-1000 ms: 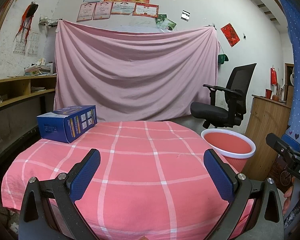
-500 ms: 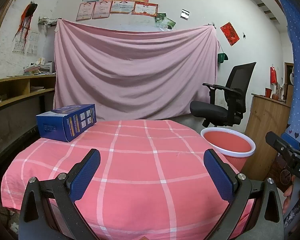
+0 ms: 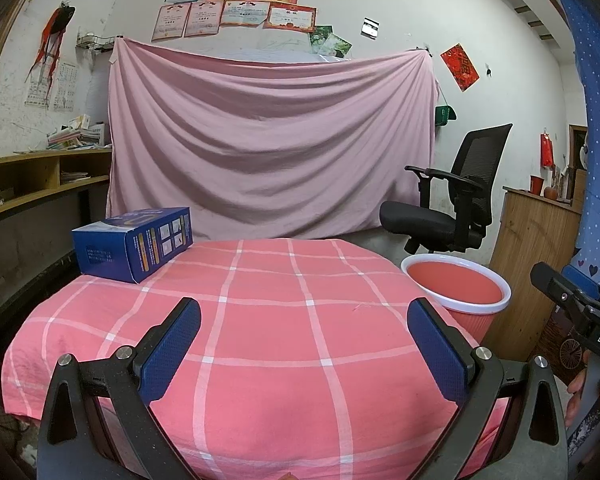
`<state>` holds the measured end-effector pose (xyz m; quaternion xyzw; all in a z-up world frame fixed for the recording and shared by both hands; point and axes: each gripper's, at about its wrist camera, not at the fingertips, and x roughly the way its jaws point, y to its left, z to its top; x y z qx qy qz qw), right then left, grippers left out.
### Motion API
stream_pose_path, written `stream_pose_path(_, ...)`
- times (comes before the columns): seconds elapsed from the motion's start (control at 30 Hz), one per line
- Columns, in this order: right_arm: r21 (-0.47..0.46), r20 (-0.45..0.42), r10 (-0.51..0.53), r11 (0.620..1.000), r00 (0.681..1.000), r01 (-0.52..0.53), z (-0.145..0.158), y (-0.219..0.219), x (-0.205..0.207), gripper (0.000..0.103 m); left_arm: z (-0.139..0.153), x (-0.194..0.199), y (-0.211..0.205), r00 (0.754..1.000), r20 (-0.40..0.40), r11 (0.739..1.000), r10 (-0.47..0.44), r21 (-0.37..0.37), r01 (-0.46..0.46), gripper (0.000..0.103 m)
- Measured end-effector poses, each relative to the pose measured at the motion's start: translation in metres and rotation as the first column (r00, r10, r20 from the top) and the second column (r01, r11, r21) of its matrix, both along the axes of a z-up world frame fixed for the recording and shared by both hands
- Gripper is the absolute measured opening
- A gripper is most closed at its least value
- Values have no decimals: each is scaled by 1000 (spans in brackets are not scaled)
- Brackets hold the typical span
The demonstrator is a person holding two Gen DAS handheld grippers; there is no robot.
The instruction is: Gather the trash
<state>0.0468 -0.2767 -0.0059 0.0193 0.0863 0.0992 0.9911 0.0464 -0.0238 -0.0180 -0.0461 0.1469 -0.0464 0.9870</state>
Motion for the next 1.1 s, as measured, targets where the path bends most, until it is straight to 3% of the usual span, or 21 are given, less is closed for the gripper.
stream_pose_path(1.1, -3, 1, -4, 1000, 1000, 4, -3, 8, -2, 103, -4, -2, 0, 999, -16, 1000, 30, -1, -30, 101)
